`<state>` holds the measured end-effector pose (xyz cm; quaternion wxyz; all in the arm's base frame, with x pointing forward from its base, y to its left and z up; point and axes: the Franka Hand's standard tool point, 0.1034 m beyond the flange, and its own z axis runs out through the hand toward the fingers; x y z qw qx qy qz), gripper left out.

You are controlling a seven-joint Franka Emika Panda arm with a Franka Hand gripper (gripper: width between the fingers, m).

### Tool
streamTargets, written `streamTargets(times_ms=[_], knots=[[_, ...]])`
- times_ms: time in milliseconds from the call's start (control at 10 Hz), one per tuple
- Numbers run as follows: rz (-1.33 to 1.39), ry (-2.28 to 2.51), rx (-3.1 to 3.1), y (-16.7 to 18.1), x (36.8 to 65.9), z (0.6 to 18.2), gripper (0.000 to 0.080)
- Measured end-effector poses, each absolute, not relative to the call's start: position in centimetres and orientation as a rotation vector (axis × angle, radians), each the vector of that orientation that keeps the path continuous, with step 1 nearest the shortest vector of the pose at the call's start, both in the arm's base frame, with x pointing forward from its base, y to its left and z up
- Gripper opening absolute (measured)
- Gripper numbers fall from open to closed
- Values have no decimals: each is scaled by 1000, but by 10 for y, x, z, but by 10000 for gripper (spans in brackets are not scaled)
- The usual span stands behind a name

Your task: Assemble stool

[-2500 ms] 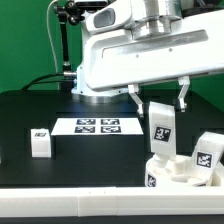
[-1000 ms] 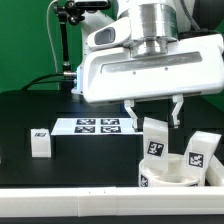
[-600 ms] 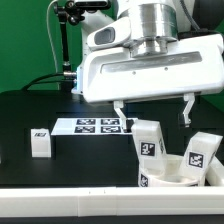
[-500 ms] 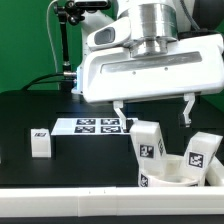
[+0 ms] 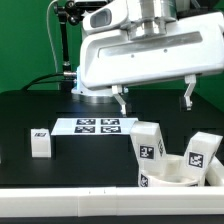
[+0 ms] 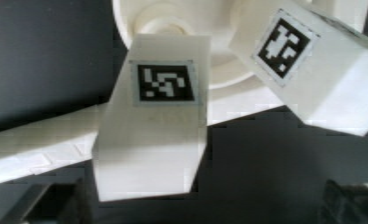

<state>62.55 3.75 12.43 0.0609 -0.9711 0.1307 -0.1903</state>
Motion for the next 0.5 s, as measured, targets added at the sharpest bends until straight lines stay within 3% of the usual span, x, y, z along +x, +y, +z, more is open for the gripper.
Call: streamTargets(times_ms=[500], knots=[[-570,395,-2937,31,630,129,649]])
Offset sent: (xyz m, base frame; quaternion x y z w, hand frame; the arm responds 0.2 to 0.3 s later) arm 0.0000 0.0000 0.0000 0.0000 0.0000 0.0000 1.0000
